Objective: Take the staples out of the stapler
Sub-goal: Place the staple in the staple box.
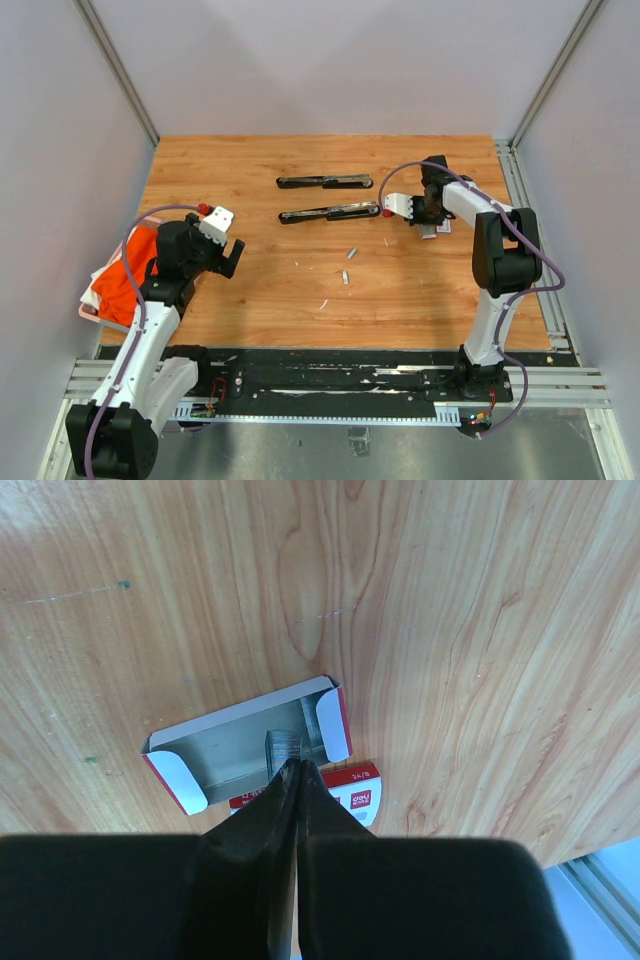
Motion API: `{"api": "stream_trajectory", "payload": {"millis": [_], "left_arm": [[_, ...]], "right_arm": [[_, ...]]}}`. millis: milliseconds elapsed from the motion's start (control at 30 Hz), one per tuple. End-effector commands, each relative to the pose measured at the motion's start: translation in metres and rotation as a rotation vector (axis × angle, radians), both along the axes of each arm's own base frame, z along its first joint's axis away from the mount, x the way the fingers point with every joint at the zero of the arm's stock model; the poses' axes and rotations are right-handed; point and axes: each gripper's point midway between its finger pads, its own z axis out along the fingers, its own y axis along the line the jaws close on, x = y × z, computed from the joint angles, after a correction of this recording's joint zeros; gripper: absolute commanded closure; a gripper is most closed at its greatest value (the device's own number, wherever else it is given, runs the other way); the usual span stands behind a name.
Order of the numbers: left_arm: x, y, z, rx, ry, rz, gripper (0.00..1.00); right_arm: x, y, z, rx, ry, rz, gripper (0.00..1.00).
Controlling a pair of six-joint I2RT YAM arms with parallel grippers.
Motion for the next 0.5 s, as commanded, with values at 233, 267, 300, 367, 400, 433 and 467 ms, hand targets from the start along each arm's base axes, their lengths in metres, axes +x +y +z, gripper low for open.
{"api": "stream_trajectory", "payload": {"millis": [233,267,300,367,400,433,467], "left_arm": [[0.0034,0.0020,0.0013,0.006,-0.020,0.002,0.02],[0.0034,0.0019,0.0011,0.006,-0.019,0.002,0.02],[0.0034,0.0019,0.0012,0.006,-0.019,0.002,0.02],[0.0033,0.0019,0.0013,0.006,-0.020,0.002,0.02],[0.0035,0.0021,0.0014,0.006,-0.020,0.003,0.02],[0.0034,0.0022,0.0016,0.007,-0.021,0.003,0.02],[0.0033,0.0022,0.0017,0.008,-0.021,0.003,0.02]], "right_arm": [[-0.0108,0.0013,-0.0081,0.020,0.048,0.033,0.99],[-0.0107,0.0016,-0.0082,0.020,0.048,0.034,0.99],[-0.0107,0.0024,-0.0083,0.018,0.048,0.037,0.99],[-0.0104,0.0023,-0.0081,0.017,0.048,0.036,1.00],[-0.0108,0.0027,-0.0085,0.017,0.050,0.037,1.00],[-0.0113,0.0030,-0.0089,0.016,0.052,0.039,0.99],[-0.0118,0.0028,-0.0098,0.015,0.054,0.039,0.99]]}}
